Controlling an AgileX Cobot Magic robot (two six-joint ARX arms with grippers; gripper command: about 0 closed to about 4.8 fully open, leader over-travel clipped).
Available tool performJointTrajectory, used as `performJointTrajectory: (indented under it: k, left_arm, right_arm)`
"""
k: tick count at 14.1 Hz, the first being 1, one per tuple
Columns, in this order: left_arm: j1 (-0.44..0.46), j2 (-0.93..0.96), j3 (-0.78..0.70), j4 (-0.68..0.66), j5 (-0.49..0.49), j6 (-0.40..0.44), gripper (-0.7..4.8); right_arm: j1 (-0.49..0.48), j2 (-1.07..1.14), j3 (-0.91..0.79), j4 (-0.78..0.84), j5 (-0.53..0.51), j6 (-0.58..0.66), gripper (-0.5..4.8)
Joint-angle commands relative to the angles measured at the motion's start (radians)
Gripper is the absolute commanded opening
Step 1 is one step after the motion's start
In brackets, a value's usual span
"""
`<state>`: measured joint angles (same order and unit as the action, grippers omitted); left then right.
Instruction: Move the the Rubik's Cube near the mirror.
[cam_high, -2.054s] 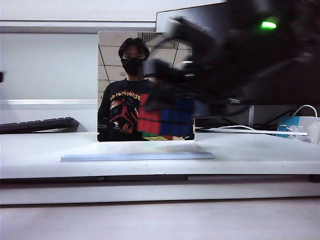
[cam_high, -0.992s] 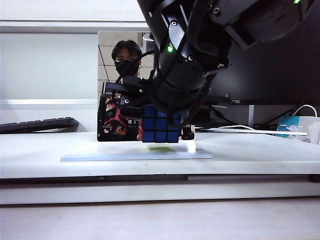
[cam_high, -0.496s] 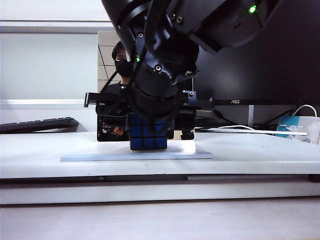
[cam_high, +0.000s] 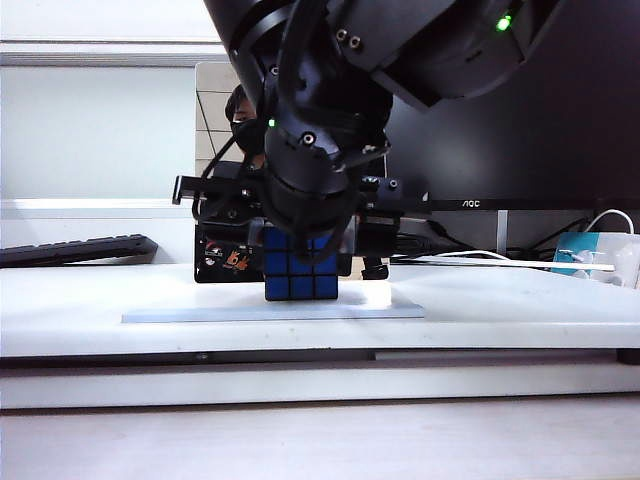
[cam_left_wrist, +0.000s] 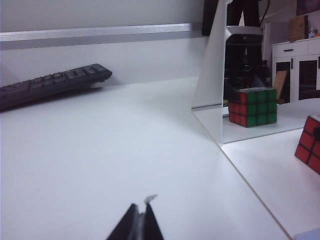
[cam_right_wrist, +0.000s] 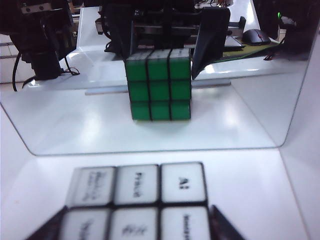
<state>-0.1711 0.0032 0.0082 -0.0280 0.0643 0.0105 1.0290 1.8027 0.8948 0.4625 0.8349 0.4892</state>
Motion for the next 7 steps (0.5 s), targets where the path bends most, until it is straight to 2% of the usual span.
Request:
performJointTrajectory:
  k: [1,2,3,5,6,7]
  left_arm:
    - [0.0,0.0,0.002,0.006,0.004,0.004,0.22]
    - [0.001,0.0,0.002,0.006,0.003,0.004,0.22]
    - [0.024,0.0,0.002,0.006,0.004,0.004,0.22]
    - [0.074,0.0,0.002,0.006,0.004,0.004,0.22]
    - [0.103,0.0,0.002,0.006,0.004,0.004,0.22]
    - [0.141,0.0,0.002,0.006,0.004,0.004,0.22]
  right_arm:
    - [0.029,-0.04,0.009,0.042,0.029,-0.024,4.14]
    - [0.039,-0.06,0.008,0.063,0.05,-0.078,4.25]
    - [0.054,-0.107,0.008,0.088,0.146,-0.128,4.32]
    - [0.065,-0.197,0.008,0.089,0.211,-0.207,4.31]
    - [0.066,-0.252,0.008,0.088,0.208,-0.257,4.21]
    - [0.068,-0.332,0.007,0.077,0.176,-0.318,2.69]
